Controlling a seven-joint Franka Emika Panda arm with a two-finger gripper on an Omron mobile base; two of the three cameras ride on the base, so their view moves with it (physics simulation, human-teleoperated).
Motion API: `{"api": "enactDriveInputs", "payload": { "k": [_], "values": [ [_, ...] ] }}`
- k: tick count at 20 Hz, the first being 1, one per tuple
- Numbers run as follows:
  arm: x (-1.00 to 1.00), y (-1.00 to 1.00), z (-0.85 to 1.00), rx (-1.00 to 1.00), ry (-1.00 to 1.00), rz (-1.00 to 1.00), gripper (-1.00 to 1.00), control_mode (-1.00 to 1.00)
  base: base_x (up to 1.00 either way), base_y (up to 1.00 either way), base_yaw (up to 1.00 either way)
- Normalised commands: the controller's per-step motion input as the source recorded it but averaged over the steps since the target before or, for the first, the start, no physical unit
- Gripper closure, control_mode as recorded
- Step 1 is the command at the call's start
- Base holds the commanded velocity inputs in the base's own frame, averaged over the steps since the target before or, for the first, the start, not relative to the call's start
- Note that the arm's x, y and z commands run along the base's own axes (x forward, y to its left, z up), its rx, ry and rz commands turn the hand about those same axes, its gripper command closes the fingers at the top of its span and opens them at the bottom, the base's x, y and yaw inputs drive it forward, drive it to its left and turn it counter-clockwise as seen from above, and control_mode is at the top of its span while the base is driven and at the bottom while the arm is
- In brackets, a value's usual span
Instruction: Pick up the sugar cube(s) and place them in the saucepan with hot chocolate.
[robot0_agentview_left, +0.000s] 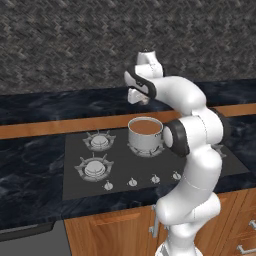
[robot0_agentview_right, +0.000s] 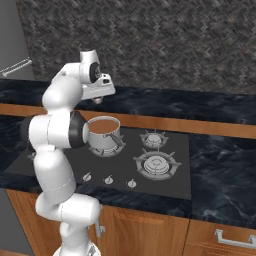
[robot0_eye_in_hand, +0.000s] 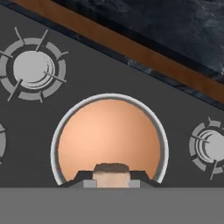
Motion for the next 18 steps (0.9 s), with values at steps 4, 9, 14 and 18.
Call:
{"api": "enactDriveInputs", "payload": {
  "k": [4, 9, 14, 18],
  "values": [
    [0.06, 0.0, -0.77, 0.01, 0.0, 0.0, 1.0, -1.0, 0.0, 0.0, 0.0],
    [0.0, 0.0, -0.78, 0.02, 0.0, 0.0, 1.0, -1.0, 0.0, 0.0, 0.0],
    [-0.03, 0.0, -0.4, 0.03, 0.0, 0.0, 1.0, -1.0, 0.0, 0.0, 0.0],
    [-0.07, 0.0, -0.08, 0.02, 0.0, 0.0, 1.0, -1.0, 0.0, 0.0, 0.0]
  ]
}}
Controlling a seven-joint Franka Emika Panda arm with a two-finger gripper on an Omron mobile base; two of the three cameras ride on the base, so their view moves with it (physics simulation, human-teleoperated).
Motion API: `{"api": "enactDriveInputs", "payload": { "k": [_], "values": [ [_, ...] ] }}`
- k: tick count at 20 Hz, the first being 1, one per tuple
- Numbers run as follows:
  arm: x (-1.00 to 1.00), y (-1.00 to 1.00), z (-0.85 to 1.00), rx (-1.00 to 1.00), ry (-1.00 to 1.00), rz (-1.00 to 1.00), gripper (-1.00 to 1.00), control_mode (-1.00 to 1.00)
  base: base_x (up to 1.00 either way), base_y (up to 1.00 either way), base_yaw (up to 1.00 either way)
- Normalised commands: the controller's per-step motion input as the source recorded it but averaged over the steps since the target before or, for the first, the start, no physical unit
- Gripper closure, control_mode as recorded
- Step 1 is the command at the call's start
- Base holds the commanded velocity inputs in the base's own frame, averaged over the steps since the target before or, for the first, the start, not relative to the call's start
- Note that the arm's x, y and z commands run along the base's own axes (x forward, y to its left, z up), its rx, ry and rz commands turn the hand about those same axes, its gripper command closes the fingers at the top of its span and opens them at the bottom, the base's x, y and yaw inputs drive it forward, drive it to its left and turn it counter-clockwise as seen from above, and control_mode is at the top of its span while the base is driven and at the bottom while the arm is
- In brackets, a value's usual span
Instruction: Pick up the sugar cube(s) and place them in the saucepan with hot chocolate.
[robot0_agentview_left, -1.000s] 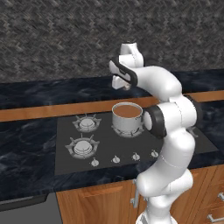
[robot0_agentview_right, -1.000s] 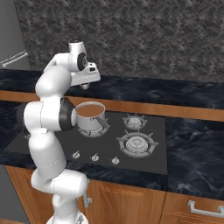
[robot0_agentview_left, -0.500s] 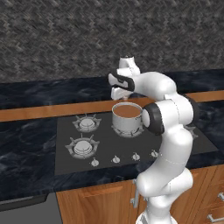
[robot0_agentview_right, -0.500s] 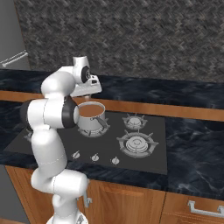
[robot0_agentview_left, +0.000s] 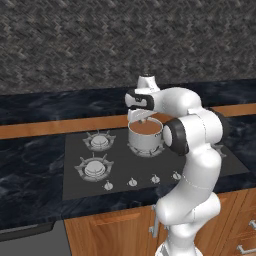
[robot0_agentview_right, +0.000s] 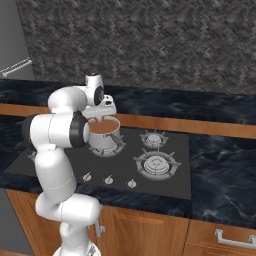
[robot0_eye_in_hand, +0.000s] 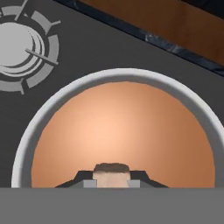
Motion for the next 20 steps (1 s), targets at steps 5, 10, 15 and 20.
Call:
{"api": "enactDriveInputs", "payload": {
  "k": [5, 10, 15, 20],
  "values": [
    [-0.03, 0.0, -0.02, 0.01, 0.0, 0.0, -1.0, -1.0, 0.0, 0.0, 0.0],
    [-0.02, 0.0, 0.0, 0.0, 0.0, 0.0, -1.0, -1.0, 0.0, 0.0, 0.0],
    [0.0, 0.0, 0.0, 0.0, 0.0, 0.0, -1.0, -1.0, 0.0, 0.0, 0.0],
    [0.0, -0.02, 0.0, 0.0, 0.0, 0.0, -1.0, -1.0, 0.0, 0.0, 0.0]
  ]
}}
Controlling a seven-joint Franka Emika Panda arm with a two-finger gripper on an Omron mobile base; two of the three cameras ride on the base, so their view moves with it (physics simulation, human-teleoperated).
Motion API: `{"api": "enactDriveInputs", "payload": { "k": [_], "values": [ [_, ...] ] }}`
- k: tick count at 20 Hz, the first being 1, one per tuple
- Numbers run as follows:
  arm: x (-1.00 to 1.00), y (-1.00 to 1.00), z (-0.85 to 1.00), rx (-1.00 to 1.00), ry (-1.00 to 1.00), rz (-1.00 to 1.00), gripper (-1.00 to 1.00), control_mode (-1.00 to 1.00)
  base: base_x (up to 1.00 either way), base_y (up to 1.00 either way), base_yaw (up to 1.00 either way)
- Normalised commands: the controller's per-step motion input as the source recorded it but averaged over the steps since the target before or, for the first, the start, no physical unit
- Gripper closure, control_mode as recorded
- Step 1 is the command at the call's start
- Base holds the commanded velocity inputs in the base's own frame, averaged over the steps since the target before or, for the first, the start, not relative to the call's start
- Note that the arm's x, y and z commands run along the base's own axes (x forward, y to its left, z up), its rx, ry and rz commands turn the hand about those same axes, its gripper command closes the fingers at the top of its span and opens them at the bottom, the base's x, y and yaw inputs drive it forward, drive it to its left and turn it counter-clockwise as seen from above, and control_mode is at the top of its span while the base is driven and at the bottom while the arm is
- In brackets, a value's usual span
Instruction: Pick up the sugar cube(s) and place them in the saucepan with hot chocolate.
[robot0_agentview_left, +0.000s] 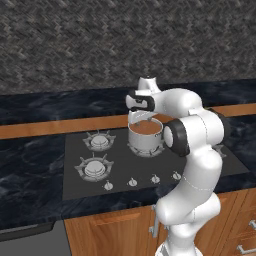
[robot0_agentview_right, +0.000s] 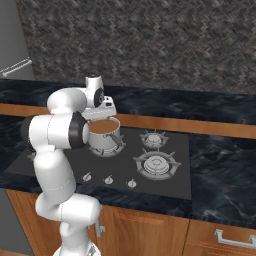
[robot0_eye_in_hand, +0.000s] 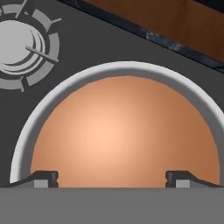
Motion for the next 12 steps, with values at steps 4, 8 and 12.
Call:
{"api": "enactDriveInputs", "payload": {
  "k": [4, 8, 12],
  "values": [
    [0.0, -0.13, 0.07, 0.03, 0.0, 0.0, -1.0, -1.0, 0.0, 0.0, 0.0],
    [0.0, -0.26, 0.18, 0.1, 0.0, 0.0, -1.0, -1.0, 0.0, 0.0, 0.0],
    [0.0, -0.21, 0.23, 0.11, -0.01, 0.0, -1.0, -1.0, 0.0, 0.0, 0.0]
  ]
}}
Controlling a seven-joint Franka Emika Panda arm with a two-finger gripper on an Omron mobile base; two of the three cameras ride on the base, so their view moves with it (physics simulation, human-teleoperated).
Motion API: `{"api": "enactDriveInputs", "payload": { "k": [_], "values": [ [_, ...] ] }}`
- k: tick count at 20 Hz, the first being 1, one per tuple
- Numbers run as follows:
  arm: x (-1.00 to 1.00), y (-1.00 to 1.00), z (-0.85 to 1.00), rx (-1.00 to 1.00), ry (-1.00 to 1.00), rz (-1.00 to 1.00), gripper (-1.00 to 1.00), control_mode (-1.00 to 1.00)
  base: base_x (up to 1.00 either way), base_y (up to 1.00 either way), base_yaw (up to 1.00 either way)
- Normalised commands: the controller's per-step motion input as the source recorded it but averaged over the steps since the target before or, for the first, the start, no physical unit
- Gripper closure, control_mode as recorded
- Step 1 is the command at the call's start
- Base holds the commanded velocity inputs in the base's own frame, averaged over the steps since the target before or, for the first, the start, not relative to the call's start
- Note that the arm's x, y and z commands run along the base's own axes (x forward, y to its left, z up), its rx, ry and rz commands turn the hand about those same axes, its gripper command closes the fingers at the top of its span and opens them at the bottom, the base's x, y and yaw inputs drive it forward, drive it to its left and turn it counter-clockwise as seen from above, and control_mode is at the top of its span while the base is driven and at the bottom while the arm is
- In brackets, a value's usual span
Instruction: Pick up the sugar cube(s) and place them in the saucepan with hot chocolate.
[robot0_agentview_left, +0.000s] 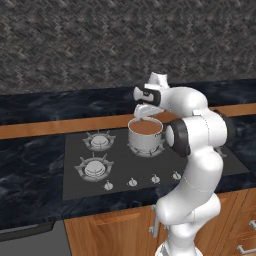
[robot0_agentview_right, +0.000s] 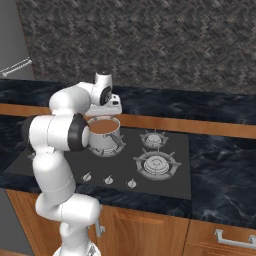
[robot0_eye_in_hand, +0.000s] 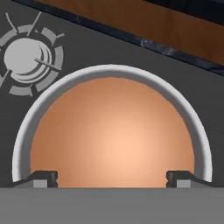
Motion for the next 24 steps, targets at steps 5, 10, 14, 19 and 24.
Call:
{"api": "enactDriveInputs", "payload": {
  "k": [5, 10, 14, 19, 24],
  "values": [
    [0.0, -0.12, 0.27, 0.11, -0.03, 0.0, -1.0, -1.0, 0.0, 0.0, 0.0],
    [-0.41, -0.06, 0.23, 0.12, -0.18, 0.0, -1.0, -1.0, 0.0, 0.0, 0.0],
    [-0.99, -0.15, 0.47, 0.1, -0.38, 0.0, -1.0, -1.0, 0.0, 0.0, 0.0],
    [-1.0, -0.14, 0.53, 0.05, -0.38, -0.02, -1.0, -1.0, 0.0, 0.0, 0.0],
    [-1.0, 0.02, 0.73, -0.01, -0.34, -0.07, -1.0, -1.0, 0.0, 0.0, 0.0]
  ]
}}
